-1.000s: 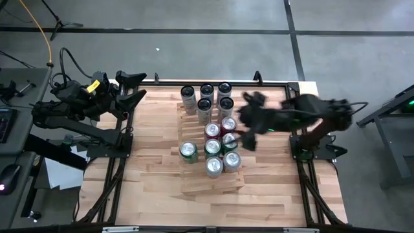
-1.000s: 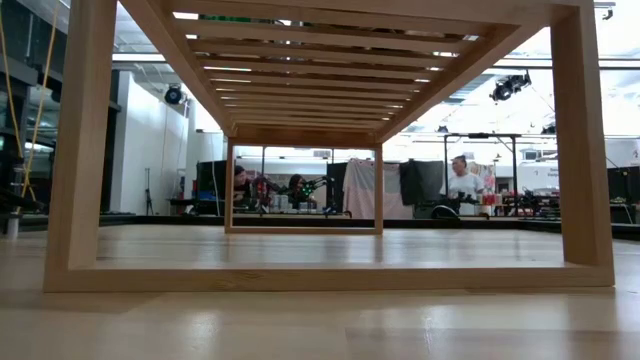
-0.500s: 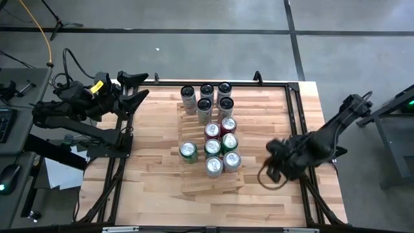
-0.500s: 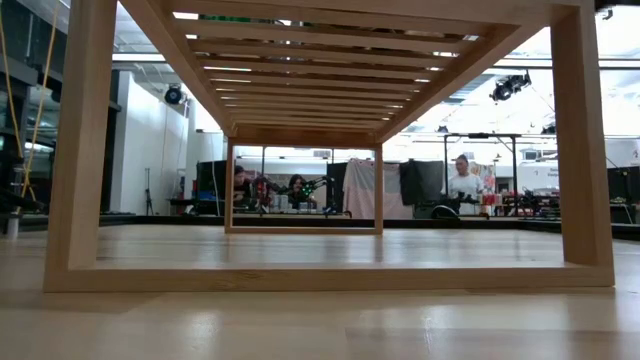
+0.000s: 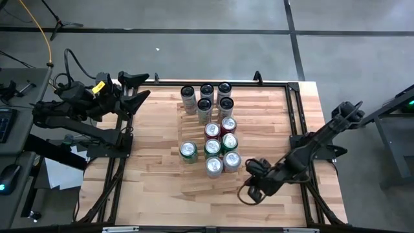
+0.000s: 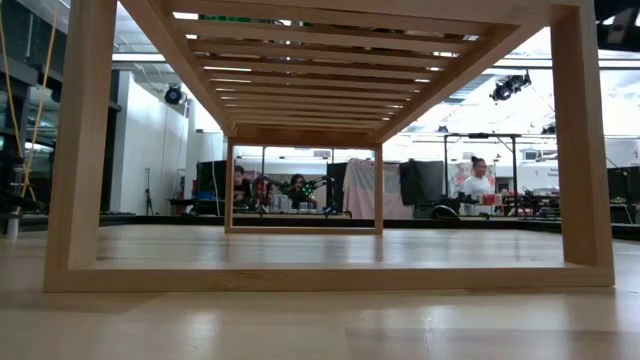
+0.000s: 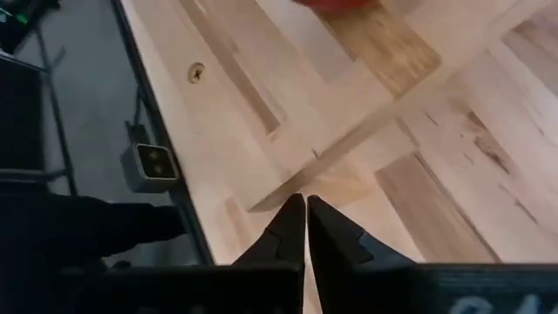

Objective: Place canned beverage on shelf
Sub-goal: Adjust the shelf

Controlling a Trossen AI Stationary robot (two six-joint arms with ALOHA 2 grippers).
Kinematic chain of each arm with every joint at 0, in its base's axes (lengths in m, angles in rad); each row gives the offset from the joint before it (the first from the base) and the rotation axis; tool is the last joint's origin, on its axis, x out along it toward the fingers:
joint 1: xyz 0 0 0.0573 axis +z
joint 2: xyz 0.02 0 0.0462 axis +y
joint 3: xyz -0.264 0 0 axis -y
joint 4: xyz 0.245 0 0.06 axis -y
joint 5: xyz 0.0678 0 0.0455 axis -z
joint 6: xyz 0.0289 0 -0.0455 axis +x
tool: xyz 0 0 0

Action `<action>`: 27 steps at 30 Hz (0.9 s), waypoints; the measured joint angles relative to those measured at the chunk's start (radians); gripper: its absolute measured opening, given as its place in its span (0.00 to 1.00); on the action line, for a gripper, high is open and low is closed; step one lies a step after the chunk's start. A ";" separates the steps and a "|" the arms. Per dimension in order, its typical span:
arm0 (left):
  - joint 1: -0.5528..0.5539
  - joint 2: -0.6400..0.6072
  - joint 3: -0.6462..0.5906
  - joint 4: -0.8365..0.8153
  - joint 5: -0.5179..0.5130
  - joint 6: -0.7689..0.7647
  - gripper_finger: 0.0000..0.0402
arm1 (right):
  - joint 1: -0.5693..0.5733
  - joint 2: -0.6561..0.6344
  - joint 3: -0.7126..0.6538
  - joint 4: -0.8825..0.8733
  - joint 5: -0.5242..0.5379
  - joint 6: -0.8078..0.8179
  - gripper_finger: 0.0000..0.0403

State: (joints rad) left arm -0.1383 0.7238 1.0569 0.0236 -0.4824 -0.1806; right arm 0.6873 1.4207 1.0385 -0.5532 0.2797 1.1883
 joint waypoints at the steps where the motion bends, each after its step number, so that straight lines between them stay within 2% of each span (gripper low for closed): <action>1: 0.000 0.000 0.000 -0.001 0.000 0.000 0.97 | -0.002 0.013 0.009 -0.005 -0.004 -0.015 0.00; 8: 0.000 0.000 0.000 -0.004 0.000 0.000 0.97 | -0.013 0.072 0.061 -0.007 -0.033 -0.046 0.00; 18: 0.000 -0.003 0.000 -0.005 0.000 0.001 0.97 | -0.027 0.074 0.066 0.066 -0.003 -0.046 0.00; 27: 0.000 -0.012 0.000 -0.040 0.000 0.034 0.97 | -0.067 0.073 0.068 0.137 0.000 -0.116 0.00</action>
State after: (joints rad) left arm -0.1383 0.7120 1.0569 -0.0163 -0.4828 -0.1463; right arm 0.6207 1.4940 1.1061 -0.4158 0.2800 1.0721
